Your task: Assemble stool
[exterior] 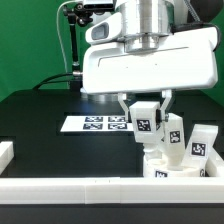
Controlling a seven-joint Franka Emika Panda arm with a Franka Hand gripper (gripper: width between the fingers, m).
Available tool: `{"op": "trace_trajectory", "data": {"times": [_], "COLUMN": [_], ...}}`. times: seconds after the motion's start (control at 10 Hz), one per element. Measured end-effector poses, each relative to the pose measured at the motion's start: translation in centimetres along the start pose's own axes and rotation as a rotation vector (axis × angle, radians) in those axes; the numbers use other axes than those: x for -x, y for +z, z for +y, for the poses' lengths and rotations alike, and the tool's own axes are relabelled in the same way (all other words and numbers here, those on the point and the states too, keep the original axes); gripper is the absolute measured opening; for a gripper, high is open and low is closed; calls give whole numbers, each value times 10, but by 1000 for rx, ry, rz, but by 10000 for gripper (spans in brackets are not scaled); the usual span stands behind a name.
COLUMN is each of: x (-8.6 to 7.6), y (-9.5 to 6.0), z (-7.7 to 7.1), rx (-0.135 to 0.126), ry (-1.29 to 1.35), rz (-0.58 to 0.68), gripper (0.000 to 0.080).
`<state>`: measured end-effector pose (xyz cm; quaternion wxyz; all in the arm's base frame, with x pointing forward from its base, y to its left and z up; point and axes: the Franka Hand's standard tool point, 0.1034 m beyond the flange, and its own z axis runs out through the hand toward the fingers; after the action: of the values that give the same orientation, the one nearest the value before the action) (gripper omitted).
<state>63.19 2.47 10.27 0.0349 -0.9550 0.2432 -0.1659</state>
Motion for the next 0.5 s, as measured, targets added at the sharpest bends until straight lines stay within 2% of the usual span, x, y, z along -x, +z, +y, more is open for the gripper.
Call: {"op": "trace_trajectory", "data": {"times": [0.2, 0.5], "x": [6, 10], "y": [2, 9], "z": [-12, -9], "rx": [0, 10], "ry": [-46, -52], "rz": [-8, -15], "gripper": [337, 337]}}
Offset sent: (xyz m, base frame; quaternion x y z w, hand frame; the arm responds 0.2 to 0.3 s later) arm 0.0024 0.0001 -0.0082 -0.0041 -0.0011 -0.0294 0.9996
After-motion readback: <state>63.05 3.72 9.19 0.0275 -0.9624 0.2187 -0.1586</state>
